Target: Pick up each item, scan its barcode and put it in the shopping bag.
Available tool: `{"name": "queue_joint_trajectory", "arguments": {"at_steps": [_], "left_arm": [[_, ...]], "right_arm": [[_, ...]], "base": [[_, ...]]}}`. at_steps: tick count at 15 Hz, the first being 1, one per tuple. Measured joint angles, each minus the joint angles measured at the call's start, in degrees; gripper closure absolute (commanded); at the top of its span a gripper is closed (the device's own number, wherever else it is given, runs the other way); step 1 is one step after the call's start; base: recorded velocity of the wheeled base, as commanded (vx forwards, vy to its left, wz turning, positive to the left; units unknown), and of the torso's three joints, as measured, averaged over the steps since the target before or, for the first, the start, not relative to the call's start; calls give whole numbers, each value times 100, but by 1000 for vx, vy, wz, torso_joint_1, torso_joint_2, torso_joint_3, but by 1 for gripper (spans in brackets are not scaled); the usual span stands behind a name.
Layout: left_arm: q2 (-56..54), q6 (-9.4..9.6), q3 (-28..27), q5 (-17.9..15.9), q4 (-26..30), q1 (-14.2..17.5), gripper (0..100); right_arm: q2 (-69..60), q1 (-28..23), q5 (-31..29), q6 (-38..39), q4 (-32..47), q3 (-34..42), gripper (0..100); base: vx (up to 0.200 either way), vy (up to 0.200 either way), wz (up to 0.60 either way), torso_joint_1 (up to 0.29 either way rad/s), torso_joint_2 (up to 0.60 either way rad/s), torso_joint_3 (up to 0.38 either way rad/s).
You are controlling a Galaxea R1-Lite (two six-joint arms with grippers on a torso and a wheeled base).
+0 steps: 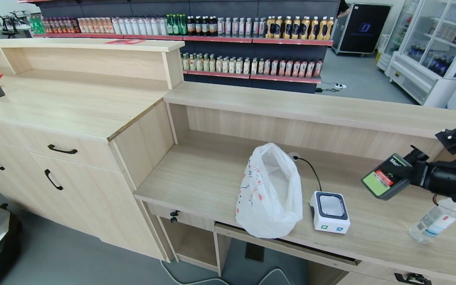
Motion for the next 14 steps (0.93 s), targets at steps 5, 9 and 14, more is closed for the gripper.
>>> {"name": "queue_joint_trajectory", "arguments": {"at_steps": [5, 9, 14], "left_arm": [[0, 0, 0, 0, -2, 0, 100], [0, 0, 0, 0, -2, 0, 100], [0, 2, 0, 0, -2, 0, 100]], "right_arm": [[706, -44, -286, -529, -274, 0, 100], [968, 91, -308, -518, -501, 121, 100], [1337, 207, -128, -451, -1339, 226, 100]], "base": [[0, 0, 0, 0, 0, 0], [0, 0, 0, 0, 0, 0], [0, 0, 0, 0, 0, 0]]}}
